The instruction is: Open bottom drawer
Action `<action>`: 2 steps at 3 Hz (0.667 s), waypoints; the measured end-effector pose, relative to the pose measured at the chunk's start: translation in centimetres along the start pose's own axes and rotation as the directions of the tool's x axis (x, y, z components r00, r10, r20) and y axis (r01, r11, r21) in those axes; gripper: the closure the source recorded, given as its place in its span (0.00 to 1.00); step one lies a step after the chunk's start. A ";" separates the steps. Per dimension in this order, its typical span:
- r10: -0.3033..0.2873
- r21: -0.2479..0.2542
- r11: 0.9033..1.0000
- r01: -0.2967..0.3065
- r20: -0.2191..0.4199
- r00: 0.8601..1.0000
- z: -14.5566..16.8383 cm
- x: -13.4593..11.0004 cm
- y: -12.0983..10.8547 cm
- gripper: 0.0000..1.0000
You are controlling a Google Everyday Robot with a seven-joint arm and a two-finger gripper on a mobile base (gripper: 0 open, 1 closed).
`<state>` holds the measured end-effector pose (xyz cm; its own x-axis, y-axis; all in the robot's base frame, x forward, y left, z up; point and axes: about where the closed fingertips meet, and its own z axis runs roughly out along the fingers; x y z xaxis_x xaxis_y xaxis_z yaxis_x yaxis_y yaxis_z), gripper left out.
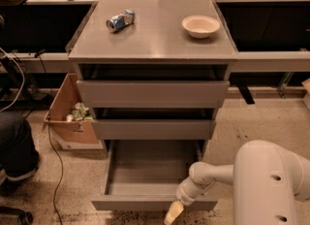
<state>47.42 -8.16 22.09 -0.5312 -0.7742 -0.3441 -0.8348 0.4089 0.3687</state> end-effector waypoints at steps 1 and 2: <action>0.015 0.056 0.998 -0.016 0.022 1.000 -3.3 0.5 -1.7 0.19; 0.022 0.078 0.997 -0.025 0.034 0.999 -4.5 0.6 -2.6 0.05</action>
Offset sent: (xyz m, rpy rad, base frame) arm 0.0387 -0.0526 0.0385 -0.0250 -0.0928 -0.0869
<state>49.92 -11.86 24.80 -0.5542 -0.7481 -0.3650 -0.8302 0.4645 0.3083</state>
